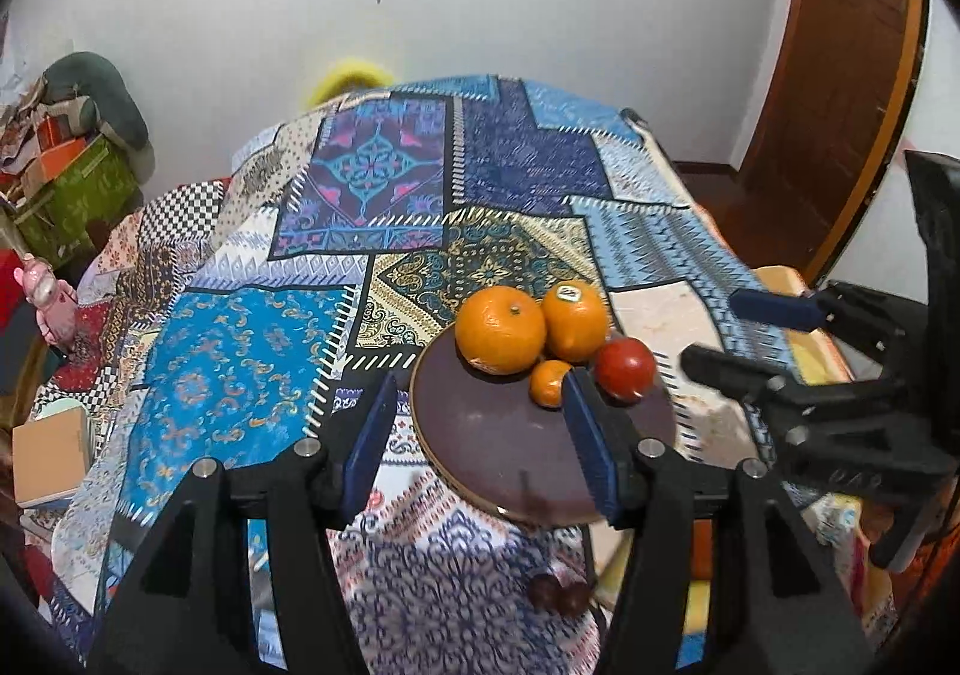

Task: Organize fruits
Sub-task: 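Grasp the yellow-green cucumber with the left gripper while the right grasps a mandarin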

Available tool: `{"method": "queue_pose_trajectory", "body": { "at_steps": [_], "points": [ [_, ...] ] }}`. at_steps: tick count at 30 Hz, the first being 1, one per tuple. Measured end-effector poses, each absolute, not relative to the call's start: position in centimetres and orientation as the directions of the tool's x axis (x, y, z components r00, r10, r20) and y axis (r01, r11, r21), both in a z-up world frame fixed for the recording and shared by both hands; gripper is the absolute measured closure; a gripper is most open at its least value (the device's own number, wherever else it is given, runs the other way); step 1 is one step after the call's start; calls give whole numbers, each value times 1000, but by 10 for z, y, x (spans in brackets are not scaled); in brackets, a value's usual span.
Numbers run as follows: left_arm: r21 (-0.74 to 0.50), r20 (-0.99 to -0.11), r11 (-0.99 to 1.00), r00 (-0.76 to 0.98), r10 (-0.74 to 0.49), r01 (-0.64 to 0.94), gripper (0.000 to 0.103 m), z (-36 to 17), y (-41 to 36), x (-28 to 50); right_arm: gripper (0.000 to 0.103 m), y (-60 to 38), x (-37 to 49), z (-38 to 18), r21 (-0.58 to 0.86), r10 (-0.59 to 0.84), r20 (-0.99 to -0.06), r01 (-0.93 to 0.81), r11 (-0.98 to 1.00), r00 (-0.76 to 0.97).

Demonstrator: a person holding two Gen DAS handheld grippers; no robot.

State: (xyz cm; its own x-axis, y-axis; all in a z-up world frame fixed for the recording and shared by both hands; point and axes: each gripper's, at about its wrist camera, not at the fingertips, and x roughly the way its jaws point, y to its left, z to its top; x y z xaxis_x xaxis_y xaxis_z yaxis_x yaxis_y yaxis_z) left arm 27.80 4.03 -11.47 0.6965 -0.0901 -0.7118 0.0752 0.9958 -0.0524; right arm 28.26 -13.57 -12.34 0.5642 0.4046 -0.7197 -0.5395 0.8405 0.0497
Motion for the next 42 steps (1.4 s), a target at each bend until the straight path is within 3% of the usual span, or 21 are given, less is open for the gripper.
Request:
{"method": "queue_pose_trajectory", "body": {
  "at_steps": [11,28,33,36,42],
  "points": [
    [-70,-730,990,671,-134,122,38,-112,22,219,38,-191,221,-101,35,372,-668,-471,881,645],
    [-131,-839,979,508,-192,155,38,-184,-12,199,38,-230,187,-197,158,339,-805,-375,913,487],
    [-113,-846,976,498,-192,184,39,-193,-24,216,48,-235,190,-209,213,367,-817,-358,909,445],
    [-105,-851,971,485,-200,215,47,-199,-34,229,54,-235,190,-213,226,377,-818,-360,905,434],
    [-102,-876,957,432,-216,273,51,-216,-49,251,58,-234,193,-219,260,404,-815,-361,895,415]
  ]
}}
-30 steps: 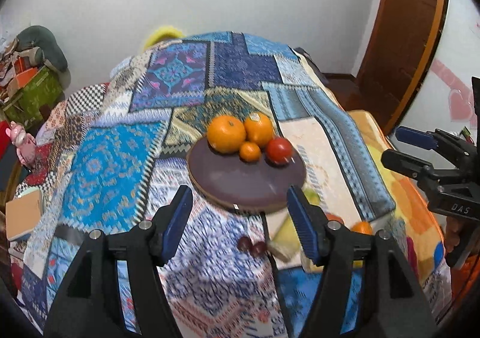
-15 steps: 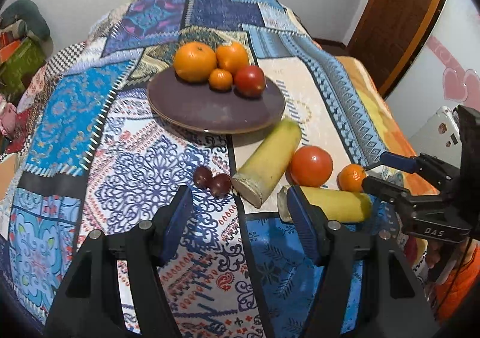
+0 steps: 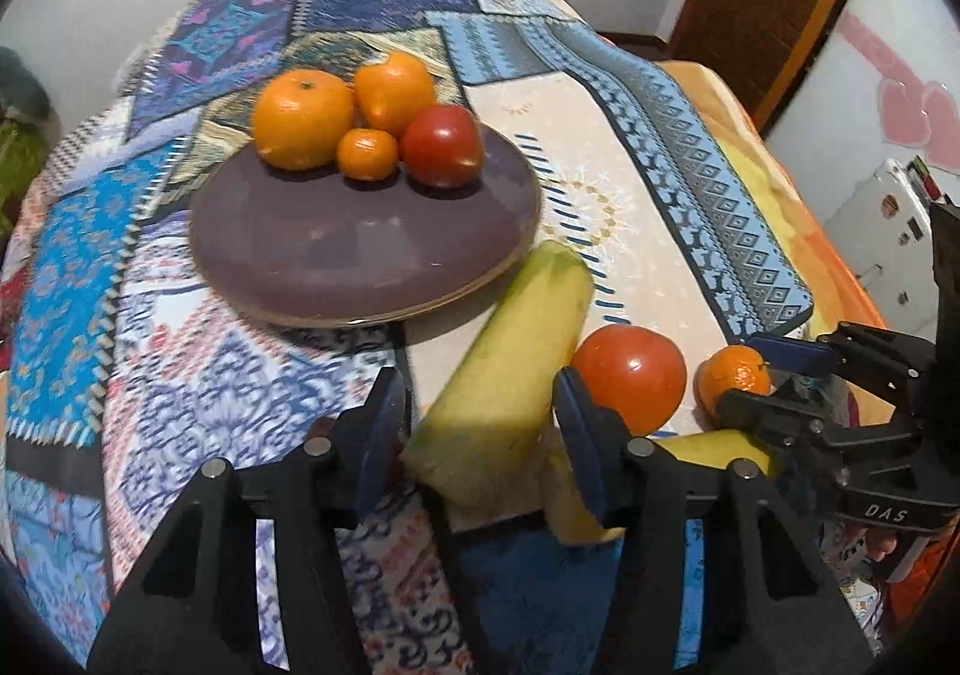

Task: Organize fruits
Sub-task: 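Grasp the yellow-green cucumber with the left gripper while the right grasps a mandarin, then lay the cucumber on the plate with the left gripper while the right places the mandarin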

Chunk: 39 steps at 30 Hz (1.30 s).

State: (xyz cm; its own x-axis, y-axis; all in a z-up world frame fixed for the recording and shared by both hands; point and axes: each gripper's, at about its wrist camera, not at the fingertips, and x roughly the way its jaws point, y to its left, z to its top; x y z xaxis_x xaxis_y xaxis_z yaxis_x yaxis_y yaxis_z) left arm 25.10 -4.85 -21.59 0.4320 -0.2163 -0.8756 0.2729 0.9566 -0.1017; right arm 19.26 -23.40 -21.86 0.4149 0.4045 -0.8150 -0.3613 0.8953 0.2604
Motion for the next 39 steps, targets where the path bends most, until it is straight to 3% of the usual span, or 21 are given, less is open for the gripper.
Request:
{"method": "queue_pose_trajectory", "body": {
  "at_steps": [4,7,16,21,39],
  "points": [
    [-92,-888,948,405,-217,306,51,-223,-58,258,58,-233,196,-220,267,412,-815,-369,891,407],
    [-63,-894,944,402,-197,324,52,-229,-66,259,65,-231,197,-221,270,419,-814,-378,886,402],
    [-66,-883,939,417,-213,339,65,-217,-69,233,67,-234,193,-214,235,393,-808,-372,898,438],
    [-105,-886,947,403,-228,304,65,-212,-58,216,67,-245,191,-206,202,360,-802,-350,915,477],
    [10,-913,951,390,-118,310,62,-236,-87,253,66,-251,193,-216,198,343,-826,-338,920,448]
  ]
}}
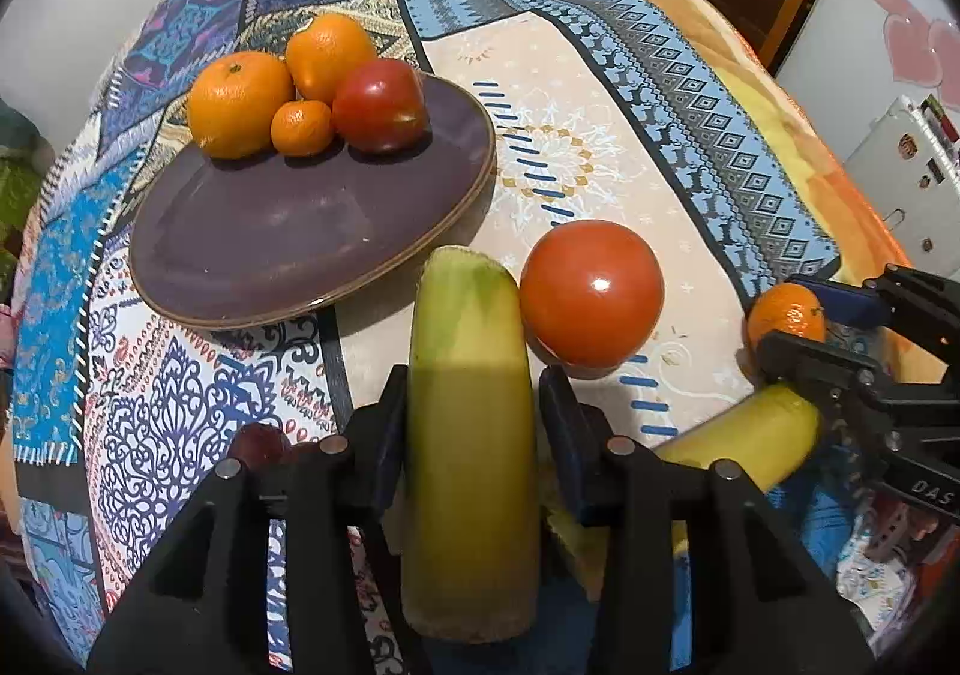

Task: Organize fruits
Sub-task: 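Lay the cucumber on the plate with the left gripper while the right places the mandarin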

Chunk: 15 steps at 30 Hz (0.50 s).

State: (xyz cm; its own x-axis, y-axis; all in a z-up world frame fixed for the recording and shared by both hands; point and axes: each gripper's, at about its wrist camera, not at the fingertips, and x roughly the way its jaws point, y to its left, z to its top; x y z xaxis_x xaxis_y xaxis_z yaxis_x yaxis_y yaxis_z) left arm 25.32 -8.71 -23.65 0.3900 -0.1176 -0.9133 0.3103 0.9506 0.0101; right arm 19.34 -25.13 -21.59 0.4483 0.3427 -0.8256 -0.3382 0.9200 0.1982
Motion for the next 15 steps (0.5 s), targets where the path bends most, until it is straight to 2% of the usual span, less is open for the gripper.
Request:
{"method": "queue_pose_trajectory", "body": {
  "at_steps": [1,15],
  "points": [
    [17,-912,951,395,-113,309,65,-236,-87,252,66,-252,194,-217,202,346,-827,-341,918,443],
    [-30,-880,965,450,-150,262,65,-207,-60,226,67,-257,194,-206,232,371,-800,-326,916,472]
  ]
}}
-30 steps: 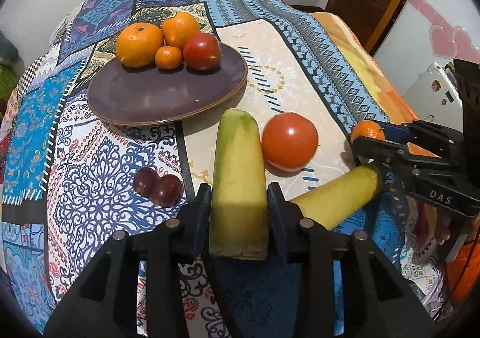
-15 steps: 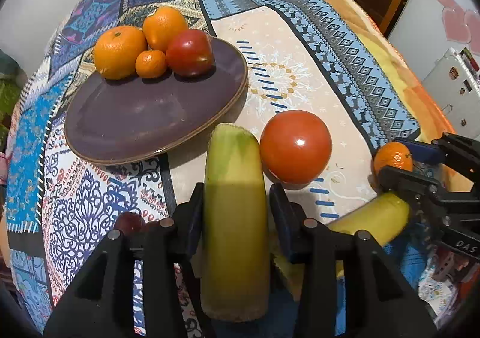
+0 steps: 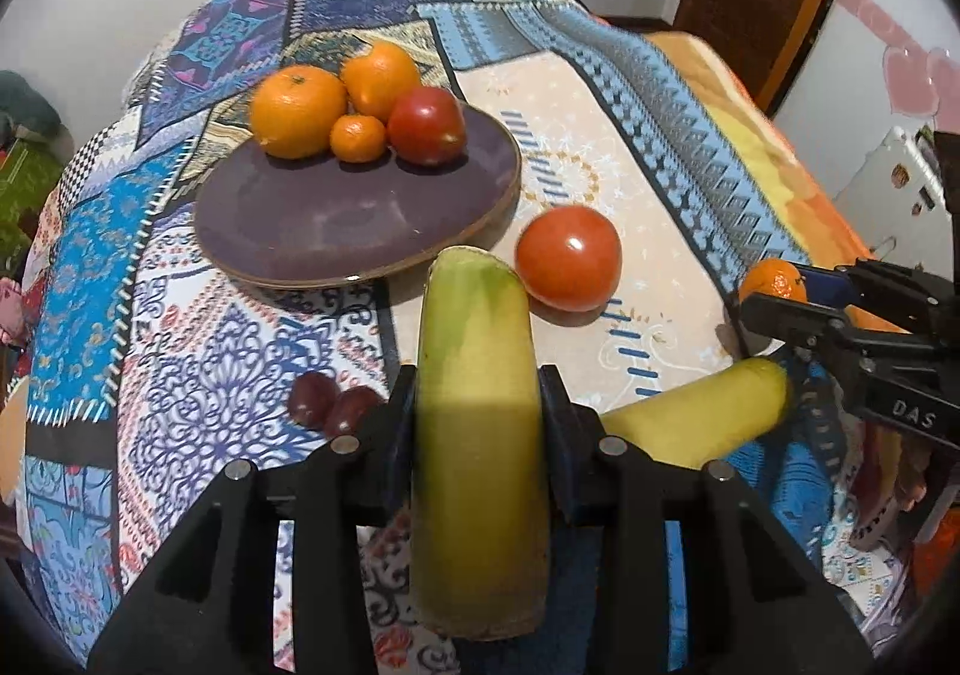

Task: Organize fruits
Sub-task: 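Lay the cucumber on the plate with the left gripper while the right places the mandarin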

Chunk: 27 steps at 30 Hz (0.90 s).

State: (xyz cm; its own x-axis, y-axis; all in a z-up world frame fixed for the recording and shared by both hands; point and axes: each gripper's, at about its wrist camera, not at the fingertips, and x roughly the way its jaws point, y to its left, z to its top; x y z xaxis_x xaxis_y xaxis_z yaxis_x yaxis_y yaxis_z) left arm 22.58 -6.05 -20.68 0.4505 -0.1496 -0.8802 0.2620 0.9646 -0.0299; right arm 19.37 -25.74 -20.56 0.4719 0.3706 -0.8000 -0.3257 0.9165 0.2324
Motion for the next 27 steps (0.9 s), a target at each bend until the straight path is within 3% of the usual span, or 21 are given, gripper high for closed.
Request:
{"method": "queue_pose_trajectory", "body": {
  "at_steps": [16,27],
  "points": [
    [-68,-807,988,575,-136,138,65,-151,-4,249,67,-214,220,-158,197,417,-725,-415,888,548],
    [-49,-818,998,572,-56,29,65,-160,34,300,67,-162,257,-152,195,463,-709,-482,854,533]
  ]
}}
